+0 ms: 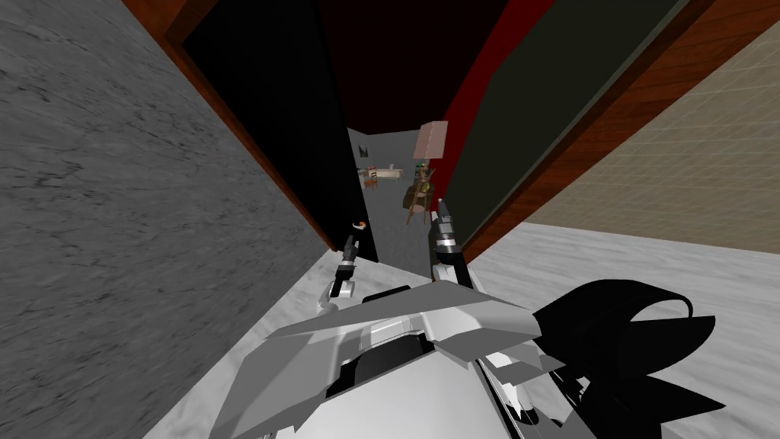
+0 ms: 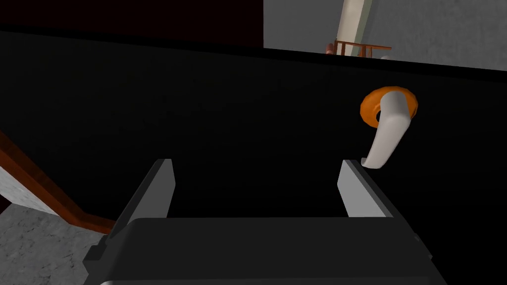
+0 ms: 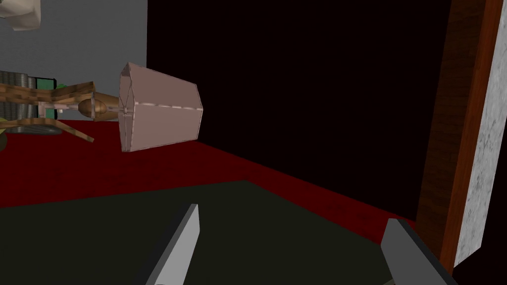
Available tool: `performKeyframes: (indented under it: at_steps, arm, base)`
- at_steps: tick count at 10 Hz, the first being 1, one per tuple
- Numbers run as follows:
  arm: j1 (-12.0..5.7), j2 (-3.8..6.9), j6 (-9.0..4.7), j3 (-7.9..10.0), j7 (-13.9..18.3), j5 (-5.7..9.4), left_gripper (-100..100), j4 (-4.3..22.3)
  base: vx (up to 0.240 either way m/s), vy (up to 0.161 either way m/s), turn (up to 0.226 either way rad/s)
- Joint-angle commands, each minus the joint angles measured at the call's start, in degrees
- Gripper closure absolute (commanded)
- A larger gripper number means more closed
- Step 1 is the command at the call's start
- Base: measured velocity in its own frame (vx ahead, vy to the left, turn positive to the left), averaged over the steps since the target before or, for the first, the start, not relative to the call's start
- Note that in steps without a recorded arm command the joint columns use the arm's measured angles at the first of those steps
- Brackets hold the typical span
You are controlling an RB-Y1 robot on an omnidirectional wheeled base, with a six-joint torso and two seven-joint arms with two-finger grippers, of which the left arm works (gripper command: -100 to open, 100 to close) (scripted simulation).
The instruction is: Push the door open
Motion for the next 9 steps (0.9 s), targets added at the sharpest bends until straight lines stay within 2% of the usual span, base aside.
performKeyframes:
  at_steps: [1, 9]
  arm:
    - [-0.94, 0.11, -0.48, -0.37, 0.19, 0.00, -100, 2.65]
    - [-5.54, 0.14, -2.76, -2.06, 0.67, -0.06, -100, 15.10]
  base:
    - [0.043, 0.112, -0.080]
    - [0.060, 0.105, -0.081]
